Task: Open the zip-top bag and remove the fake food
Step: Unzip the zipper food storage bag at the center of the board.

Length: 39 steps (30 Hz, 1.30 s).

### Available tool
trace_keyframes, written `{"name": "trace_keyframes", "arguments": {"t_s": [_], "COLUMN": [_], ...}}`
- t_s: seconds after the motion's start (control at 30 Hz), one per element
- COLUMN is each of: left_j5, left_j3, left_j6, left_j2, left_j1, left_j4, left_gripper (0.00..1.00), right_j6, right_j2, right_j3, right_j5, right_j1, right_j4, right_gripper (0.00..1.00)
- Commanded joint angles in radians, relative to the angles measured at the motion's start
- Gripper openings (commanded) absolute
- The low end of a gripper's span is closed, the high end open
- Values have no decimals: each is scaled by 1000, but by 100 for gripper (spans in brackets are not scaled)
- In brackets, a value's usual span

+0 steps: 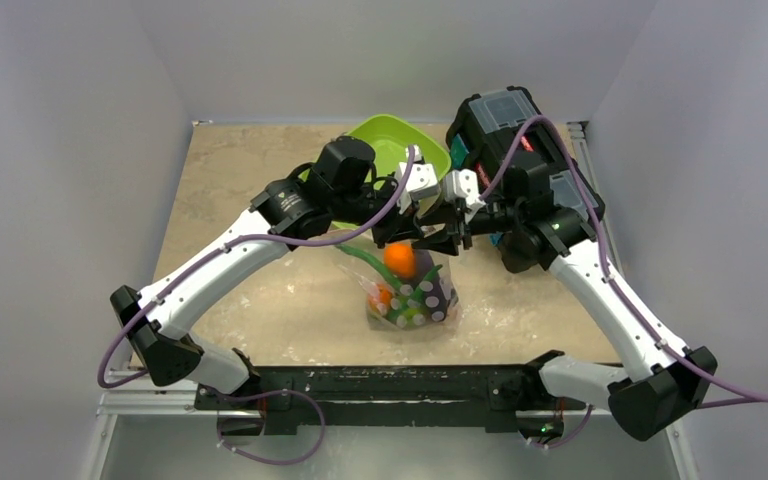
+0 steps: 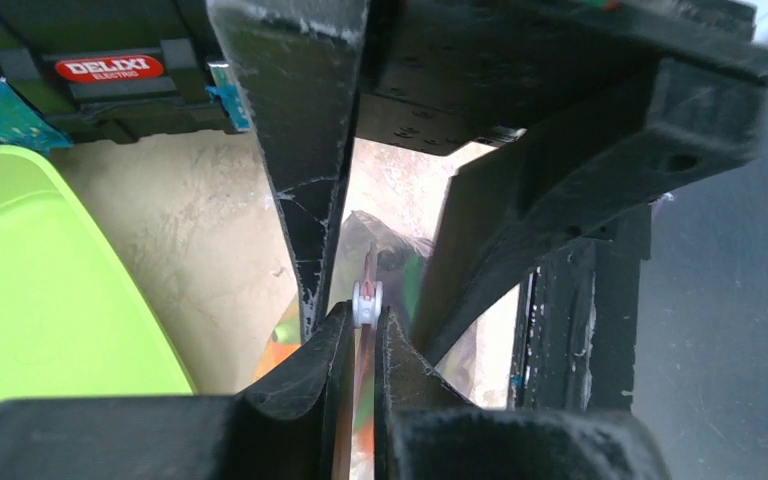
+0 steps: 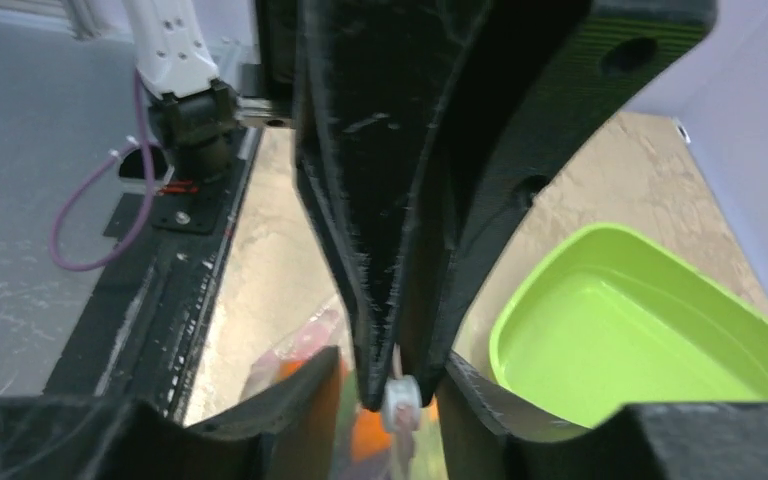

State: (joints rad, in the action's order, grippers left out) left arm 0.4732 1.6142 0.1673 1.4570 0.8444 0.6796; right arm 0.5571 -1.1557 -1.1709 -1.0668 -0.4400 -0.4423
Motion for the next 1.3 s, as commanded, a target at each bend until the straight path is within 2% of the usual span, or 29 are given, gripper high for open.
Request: {"name": "trace_keyframes", "arguments": {"t_s": [0.0,0.03,0.17,0.37,0.8,0.97,1.03,1.27], "left_j5": [16,12,8,-15,-23,-14,-8,8], "left_j3": [56,57,59,55,56,58,58,65], "left_j6": [-2,1,13,30,35,30,30,25], "left_j2": [-5,-6,-18,-26,-23,-19,-16,-9], "left_j1": [-5,-5,-5,-5,-5,-5,-4,-5], "left_j4": [14,18,29,61,61,59,60,57], "left_gripper": [0,0,0,0,0,0,0,0], "right_j6": [42,41,53,111,210,235,243,225], "right_j2": [-15,-16,-7,21,42,34,30,15], "right_j3": [-57,-59,-62,-85,-121,-134,-139,-139], "right_j5": [111,130,178,202,74,27,22,8], "right_j1": [-25,-24,-25,-20,21,20,20,20], "right_j4": [-75,-78,-92,-148,-261,-286,-292,-272], "right_gripper": [35,35,52,52,31,26,20,20]}}
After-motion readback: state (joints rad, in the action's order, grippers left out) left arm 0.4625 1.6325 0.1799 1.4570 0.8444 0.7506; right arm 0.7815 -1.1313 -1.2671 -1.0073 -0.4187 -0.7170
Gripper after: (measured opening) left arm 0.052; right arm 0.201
